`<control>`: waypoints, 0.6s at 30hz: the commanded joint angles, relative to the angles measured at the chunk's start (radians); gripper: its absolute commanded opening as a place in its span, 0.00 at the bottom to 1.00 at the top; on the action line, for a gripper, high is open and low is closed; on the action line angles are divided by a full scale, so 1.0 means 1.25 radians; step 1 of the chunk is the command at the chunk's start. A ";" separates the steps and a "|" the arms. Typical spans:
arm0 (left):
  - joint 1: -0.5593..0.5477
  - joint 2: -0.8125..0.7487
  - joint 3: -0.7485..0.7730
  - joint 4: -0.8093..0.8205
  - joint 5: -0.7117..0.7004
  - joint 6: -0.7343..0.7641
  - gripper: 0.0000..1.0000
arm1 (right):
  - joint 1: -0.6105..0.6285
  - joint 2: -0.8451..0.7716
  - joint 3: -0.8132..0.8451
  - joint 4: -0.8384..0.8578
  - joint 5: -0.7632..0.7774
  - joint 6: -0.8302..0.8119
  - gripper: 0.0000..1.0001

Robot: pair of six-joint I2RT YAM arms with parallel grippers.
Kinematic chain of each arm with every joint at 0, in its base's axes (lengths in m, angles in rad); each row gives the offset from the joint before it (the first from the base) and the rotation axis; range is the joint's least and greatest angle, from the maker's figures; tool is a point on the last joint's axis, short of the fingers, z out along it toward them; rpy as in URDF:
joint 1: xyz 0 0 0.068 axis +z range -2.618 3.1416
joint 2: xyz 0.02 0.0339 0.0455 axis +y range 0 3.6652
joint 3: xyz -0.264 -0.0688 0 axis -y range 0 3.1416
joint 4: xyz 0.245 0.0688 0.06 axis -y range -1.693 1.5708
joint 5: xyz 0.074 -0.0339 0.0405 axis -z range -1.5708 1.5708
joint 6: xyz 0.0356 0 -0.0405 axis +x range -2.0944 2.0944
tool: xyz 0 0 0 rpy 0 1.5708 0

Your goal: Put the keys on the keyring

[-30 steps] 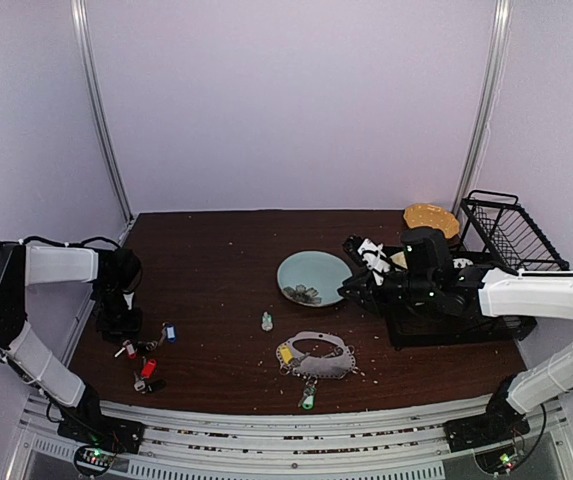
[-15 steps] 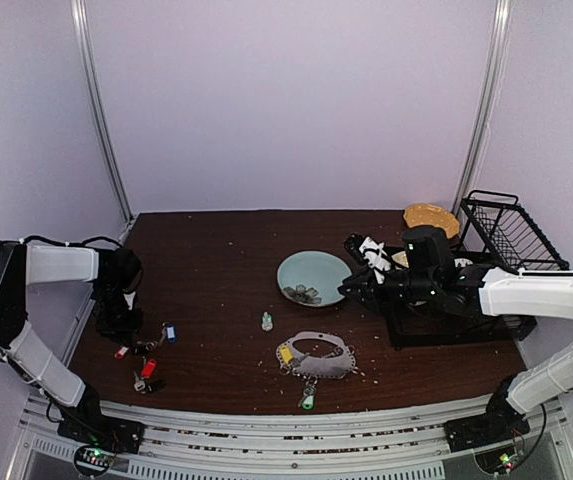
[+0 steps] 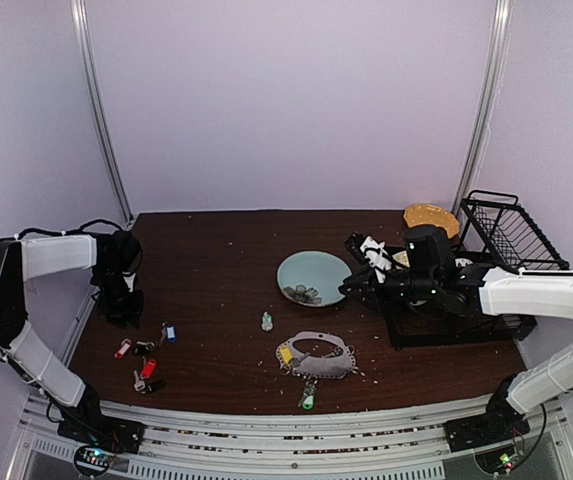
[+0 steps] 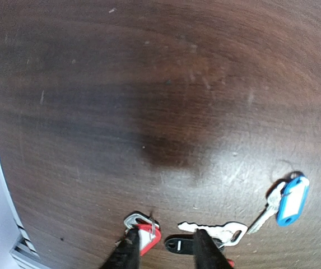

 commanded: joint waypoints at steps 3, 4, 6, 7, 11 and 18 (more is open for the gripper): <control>0.003 0.035 0.035 -0.053 -0.052 0.004 0.38 | -0.006 -0.003 -0.005 0.012 -0.020 0.002 0.22; 0.003 0.039 0.022 -0.049 -0.051 0.001 0.36 | -0.006 -0.002 -0.005 0.010 -0.022 0.001 0.22; 0.003 0.044 -0.007 -0.027 -0.033 0.000 0.32 | -0.007 -0.006 -0.006 0.010 -0.021 0.000 0.22; 0.004 0.046 -0.019 -0.018 -0.026 0.000 0.30 | -0.007 -0.009 -0.007 0.010 -0.020 0.000 0.22; 0.004 0.060 -0.050 -0.005 -0.038 0.001 0.24 | -0.010 -0.008 -0.010 0.020 -0.022 0.006 0.22; 0.005 0.053 -0.042 0.003 -0.028 0.006 0.13 | -0.011 0.000 -0.003 0.008 -0.025 0.006 0.22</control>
